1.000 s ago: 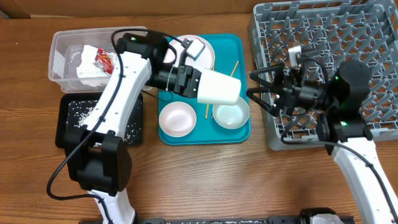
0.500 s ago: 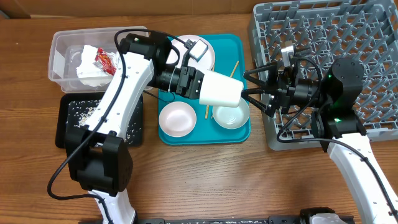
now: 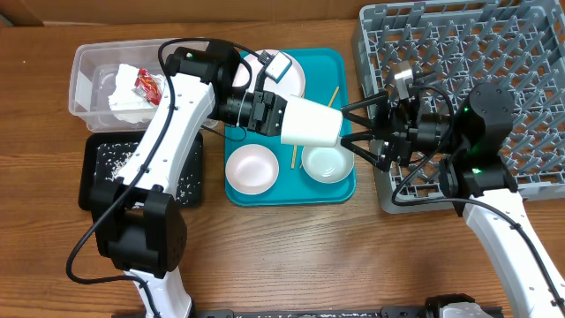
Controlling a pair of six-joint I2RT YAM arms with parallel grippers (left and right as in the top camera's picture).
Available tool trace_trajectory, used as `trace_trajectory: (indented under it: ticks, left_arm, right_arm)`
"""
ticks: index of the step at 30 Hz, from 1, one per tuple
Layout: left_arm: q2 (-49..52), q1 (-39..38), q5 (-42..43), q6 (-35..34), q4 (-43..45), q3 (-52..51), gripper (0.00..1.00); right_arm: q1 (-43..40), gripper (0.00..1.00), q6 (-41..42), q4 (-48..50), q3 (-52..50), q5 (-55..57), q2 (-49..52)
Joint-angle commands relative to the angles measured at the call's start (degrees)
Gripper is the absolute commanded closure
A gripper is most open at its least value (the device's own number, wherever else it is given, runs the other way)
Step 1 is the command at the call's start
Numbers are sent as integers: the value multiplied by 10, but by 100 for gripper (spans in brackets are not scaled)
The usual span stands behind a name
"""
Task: Sort waste into correct bins and load items into the dishwasher
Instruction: 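Pass the paper cup from the left gripper to the right gripper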
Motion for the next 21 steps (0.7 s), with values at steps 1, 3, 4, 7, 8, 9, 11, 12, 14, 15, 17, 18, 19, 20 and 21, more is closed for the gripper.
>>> trace_trajectory:
  ticks: [1,3,4,7,8,9,11,12,14,15,17,18,19,20,21]
  left_arm:
    - [-1,2,10,-13,6,0,96]
    - [-1,2,9,-17,7,0,96]
    - [-1,2,9,-17,7,0,96]
    - [-1,1,9,-17,7,0,96]
    - [-1,1,9,-17,7,0,96]
    - [-1,1,9,-17,7,0,96]
    - [-1,1,9,-17,7,0,96]
    - [-1,1,9,-17,7,0,96]
    - [-1,0,9,-17,7,0,96]
    - [-1,0,9,-17,7,0,96]
    - [-1,0,9,-17,7,0,96]
    - [-1,0,9,-17,7,0,96]
    - [-1,0,9,-17,7,0,96]
    - [-1,-1,9,-17,8,0,96]
    - [-1,-2,9,-17,8,0,96]
  right_arm:
    - [14,6,-6,4,6,-7,-3]
    - [19,6,-12,4,6,-6,-3]
    - [22,6,-12,4,6,-4,-3]
    - [28,8,-12,4,6,0,-3]
    - [29,9,-12,4,6,1,-3]
    - [30,11,-12,4,6,2,-3]
    - [31,14,-12,4,6,3,-3]
    - [31,17,-12,4,6,4,-3]
    - [33,23,-12,4,6,10,-3]
    - [33,25,-12,4,6,13,-3]
    - [33,27,-12,4,6,19,-3]
    - [33,27,-12,4,6,21,-3]
    - [33,27,-12,4,6,22,-3]
    - [33,27,-12,4,6,23,-3]
    - [33,27,-12,4,6,23,-3]
